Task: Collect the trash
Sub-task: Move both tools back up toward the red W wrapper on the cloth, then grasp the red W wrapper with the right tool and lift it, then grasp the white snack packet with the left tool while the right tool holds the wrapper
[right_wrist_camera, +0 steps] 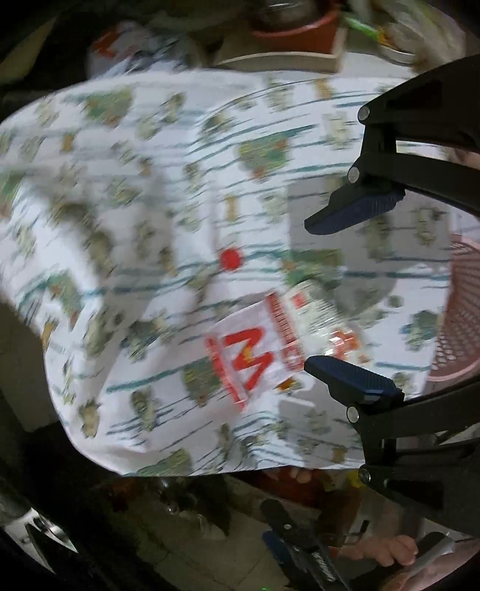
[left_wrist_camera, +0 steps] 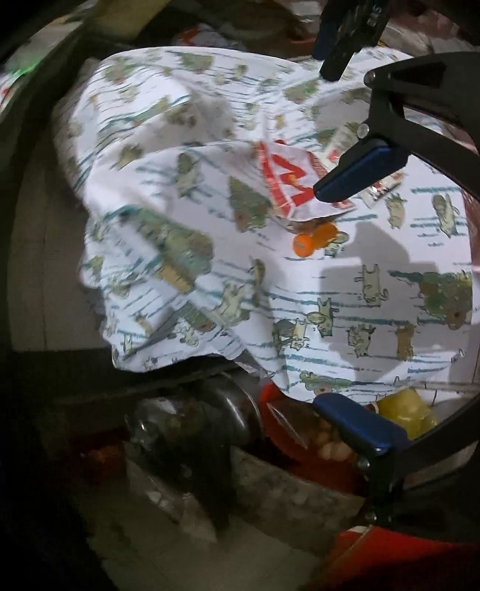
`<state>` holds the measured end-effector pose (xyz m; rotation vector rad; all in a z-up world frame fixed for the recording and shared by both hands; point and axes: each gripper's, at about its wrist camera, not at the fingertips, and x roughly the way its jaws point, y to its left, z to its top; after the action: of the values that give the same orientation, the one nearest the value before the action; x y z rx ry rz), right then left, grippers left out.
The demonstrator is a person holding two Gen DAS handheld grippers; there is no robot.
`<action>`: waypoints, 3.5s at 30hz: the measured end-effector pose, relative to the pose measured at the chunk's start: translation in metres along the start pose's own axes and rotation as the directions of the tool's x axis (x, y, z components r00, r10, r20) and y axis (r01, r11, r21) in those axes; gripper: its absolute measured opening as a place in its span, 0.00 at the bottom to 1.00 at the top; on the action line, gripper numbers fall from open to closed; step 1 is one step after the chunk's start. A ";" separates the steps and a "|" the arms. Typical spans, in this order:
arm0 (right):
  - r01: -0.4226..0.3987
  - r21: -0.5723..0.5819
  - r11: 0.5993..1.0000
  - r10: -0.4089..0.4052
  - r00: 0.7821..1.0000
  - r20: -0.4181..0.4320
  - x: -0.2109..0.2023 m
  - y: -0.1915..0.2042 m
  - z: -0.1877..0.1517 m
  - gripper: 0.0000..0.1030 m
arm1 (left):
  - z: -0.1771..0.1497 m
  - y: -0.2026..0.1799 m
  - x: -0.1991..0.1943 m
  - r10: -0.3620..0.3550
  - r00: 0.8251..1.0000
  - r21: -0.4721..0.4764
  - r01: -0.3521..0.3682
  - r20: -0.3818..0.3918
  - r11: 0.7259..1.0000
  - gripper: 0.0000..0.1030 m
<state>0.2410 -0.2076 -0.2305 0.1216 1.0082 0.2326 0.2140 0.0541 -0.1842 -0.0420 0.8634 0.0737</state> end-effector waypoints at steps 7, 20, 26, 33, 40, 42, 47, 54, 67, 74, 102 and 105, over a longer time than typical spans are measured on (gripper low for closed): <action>-0.029 0.042 0.999 0.031 0.998 -0.047 0.051 0.022 0.053 0.69 | 0.000 0.003 0.006 0.031 0.999 -0.006 -0.031 -0.017 1.000 1.00; 0.017 0.249 0.968 0.020 0.989 -0.144 0.118 0.020 0.073 0.69 | -0.010 0.000 0.029 0.011 0.992 -0.053 -0.018 -0.126 0.998 1.00; -0.044 0.282 0.958 0.107 0.971 -0.213 0.118 0.015 0.061 0.21 | -0.009 0.002 0.030 0.029 0.992 -0.053 -0.035 -0.123 0.998 1.00; -0.104 0.230 0.968 0.147 0.972 -0.181 0.085 0.011 0.045 0.01 | -0.009 0.004 0.026 0.023 0.992 -0.076 -0.032 -0.124 0.997 1.00; -0.179 0.188 0.966 0.197 0.977 -0.081 0.029 0.013 0.026 0.00 | -0.011 0.003 0.017 0.033 0.995 -0.067 -0.040 -0.098 0.997 1.00; -0.137 0.134 0.981 0.147 0.987 -0.064 0.018 0.013 0.020 0.01 | -0.013 0.003 0.017 0.036 0.994 -0.071 -0.043 -0.103 0.997 1.00; -0.074 0.205 0.976 0.096 0.990 -0.102 0.027 -0.009 -0.003 0.04 | -0.017 0.001 0.018 0.024 0.993 -0.079 -0.034 -0.117 0.996 1.00; 0.025 0.141 0.990 -0.003 0.988 -0.154 0.050 -0.023 -0.035 0.63 | -0.022 -0.006 0.011 0.030 0.994 -0.044 -0.034 -0.104 0.998 1.00; -0.175 0.434 0.884 0.260 0.955 -0.144 0.087 -0.046 -0.068 0.58 | -0.025 -0.009 0.013 0.029 0.994 -0.035 -0.033 -0.110 0.999 1.00; -0.168 0.415 0.894 0.232 0.967 -0.107 0.092 -0.043 -0.055 0.02 | -0.037 -0.016 0.029 0.016 0.985 -0.025 -0.020 -0.170 0.999 1.00; 0.007 0.180 0.984 -0.031 0.991 0.129 -0.035 -0.091 -0.031 0.01 | -0.070 -0.149 0.131 -0.182 0.870 0.086 0.248 -0.459 0.965 0.82; 0.018 0.193 0.981 -0.039 0.993 0.108 -0.031 -0.098 -0.032 0.01 | -0.073 -0.152 0.140 -0.157 0.863 0.099 0.231 -0.481 0.968 0.75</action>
<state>0.2114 -0.3109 -0.2426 0.2925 0.9188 0.1006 0.2620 -0.0958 -0.3372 -0.0017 1.3468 -0.2032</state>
